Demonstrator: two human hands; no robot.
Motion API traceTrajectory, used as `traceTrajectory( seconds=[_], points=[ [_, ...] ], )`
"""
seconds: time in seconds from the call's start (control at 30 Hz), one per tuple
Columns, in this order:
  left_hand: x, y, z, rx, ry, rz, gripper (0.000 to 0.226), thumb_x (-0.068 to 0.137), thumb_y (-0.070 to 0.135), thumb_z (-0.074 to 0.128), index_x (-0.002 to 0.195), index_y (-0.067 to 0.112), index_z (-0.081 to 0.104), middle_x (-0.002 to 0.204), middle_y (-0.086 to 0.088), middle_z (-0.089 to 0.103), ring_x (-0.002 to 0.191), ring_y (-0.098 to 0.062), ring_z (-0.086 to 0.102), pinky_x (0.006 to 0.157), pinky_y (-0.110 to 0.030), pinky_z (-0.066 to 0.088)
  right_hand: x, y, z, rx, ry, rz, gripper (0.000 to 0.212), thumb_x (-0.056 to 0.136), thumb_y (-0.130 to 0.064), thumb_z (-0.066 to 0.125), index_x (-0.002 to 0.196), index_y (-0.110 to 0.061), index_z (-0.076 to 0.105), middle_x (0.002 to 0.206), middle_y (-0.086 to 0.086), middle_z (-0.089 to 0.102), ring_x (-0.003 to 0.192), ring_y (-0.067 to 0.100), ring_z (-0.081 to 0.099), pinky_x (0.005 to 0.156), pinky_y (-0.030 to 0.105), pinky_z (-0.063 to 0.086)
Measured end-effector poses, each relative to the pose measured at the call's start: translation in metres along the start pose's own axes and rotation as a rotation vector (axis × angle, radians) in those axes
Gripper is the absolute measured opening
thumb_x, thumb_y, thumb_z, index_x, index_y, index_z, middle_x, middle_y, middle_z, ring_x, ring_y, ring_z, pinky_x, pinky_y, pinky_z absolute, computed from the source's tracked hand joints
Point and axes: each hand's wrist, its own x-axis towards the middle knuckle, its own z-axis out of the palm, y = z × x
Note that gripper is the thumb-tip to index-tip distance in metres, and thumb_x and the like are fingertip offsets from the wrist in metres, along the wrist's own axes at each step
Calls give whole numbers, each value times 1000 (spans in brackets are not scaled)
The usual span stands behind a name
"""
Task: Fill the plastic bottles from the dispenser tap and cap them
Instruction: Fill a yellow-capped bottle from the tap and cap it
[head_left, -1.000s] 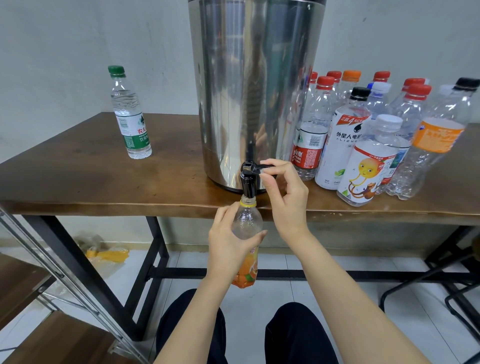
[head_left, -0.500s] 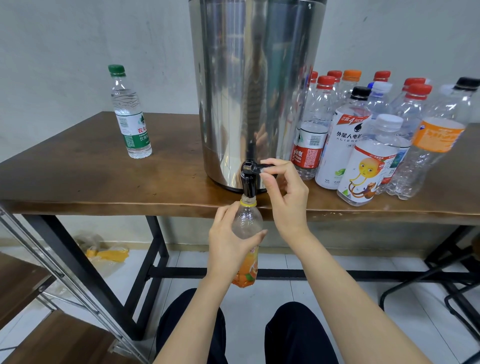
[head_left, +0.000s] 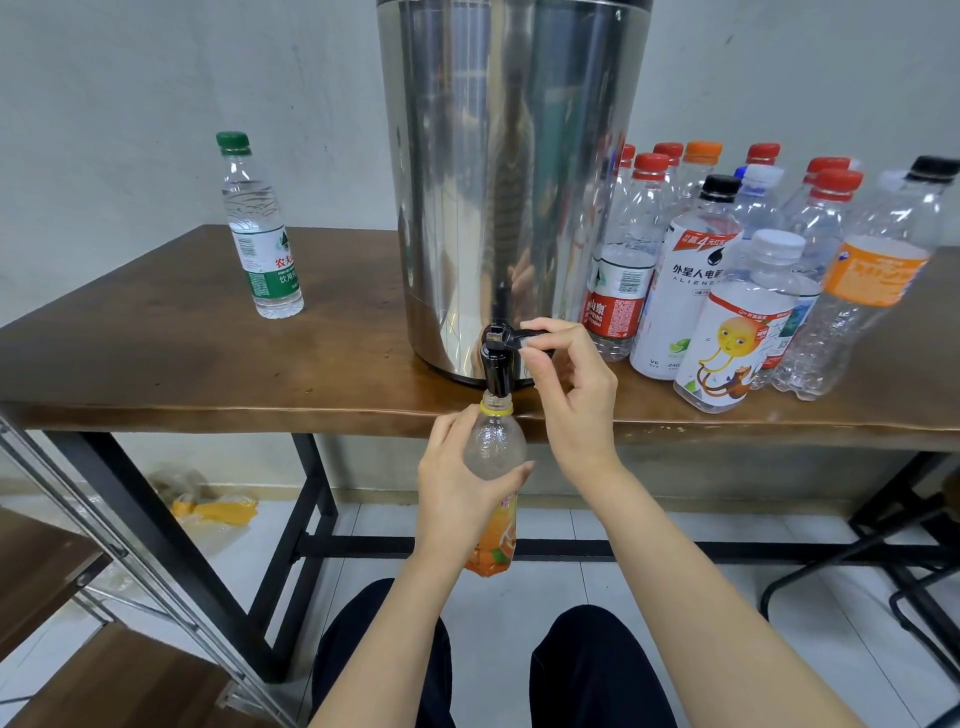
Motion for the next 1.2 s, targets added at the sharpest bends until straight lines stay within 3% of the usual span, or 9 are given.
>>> traceTrajectory(
  seconds=[0.2, 0.4, 0.47, 0.53, 0.6, 0.77, 1.0, 1.1, 1.2],
  points=[
    [0, -2, 0, -4, 10, -4, 76, 65, 37, 90, 131, 22, 57, 115, 11, 53, 107, 0, 51, 89, -3, 39, 14, 3, -25, -293, -194, -345, 23, 98, -16, 53, 105, -2, 70, 115, 9, 67, 106, 19, 63, 92, 25, 52],
    [1, -4, 0, -20, -5, -17, 78, 66, 40, 89, 134, 21, 56, 115, 11, 53, 108, -2, 54, 89, -11, 47, 45, -17, -24, -541, -259, -639, 17, 96, -22, 62, 91, -10, 71, 86, 0, 66, 78, 19, 57, 56, 35, 49],
    [1, -3, -1, -18, -7, -13, 77, 66, 39, 90, 133, 23, 56, 116, 12, 53, 109, -3, 54, 90, -11, 46, 65, -33, -8, -551, -347, -546, 9, 92, -23, 65, 89, -16, 70, 77, -11, 55, 75, 13, 50, 56, 36, 47],
    [0, -3, -1, -22, -12, -6, 76, 66, 38, 90, 133, 24, 57, 117, 12, 52, 110, -3, 53, 89, -6, 42, 78, -42, 4, -487, -424, -374, 24, 92, -37, 56, 88, -19, 70, 75, -18, 49, 74, 8, 48, 63, 37, 48],
    [0, -2, -2, -25, -14, -2, 76, 67, 37, 90, 133, 24, 57, 117, 12, 53, 110, -3, 53, 89, -5, 41, 79, -42, 6, -397, -414, -274, 39, 91, -50, 46, 87, -20, 72, 75, -16, 55, 75, 7, 54, 68, 39, 50],
    [0, -2, -1, -21, -4, 0, 76, 67, 35, 90, 134, 23, 57, 116, 12, 53, 109, -2, 52, 90, -5, 40, 74, -37, 7, -341, -383, -189, 39, 88, -54, 46, 87, -25, 72, 79, -18, 59, 78, 7, 59, 70, 43, 50],
    [0, -2, -1, -11, 3, 3, 75, 67, 36, 89, 133, 21, 57, 116, 11, 53, 107, -1, 51, 87, -1, 38, 72, -37, 9, -275, -372, -154, 28, 91, -44, 53, 89, -23, 73, 83, -16, 64, 81, 9, 62, 72, 44, 51],
    [1, -3, -1, -32, -10, 10, 73, 66, 33, 90, 131, 22, 58, 114, 10, 54, 106, -1, 54, 86, -2, 39, 68, -36, 2, -83, -394, -48, 16, 96, -19, 57, 99, -17, 73, 83, -15, 65, 73, 4, 60, 71, 26, 51],
    [1, -4, -3, -50, -14, 9, 72, 65, 30, 91, 129, 21, 59, 112, 11, 55, 108, 8, 51, 84, -1, 39, 57, -26, -18, 167, -223, 129, 22, 103, -12, 47, 107, -19, 67, 78, 1, 65, 62, 10, 54, 60, 19, 48]
  ],
)
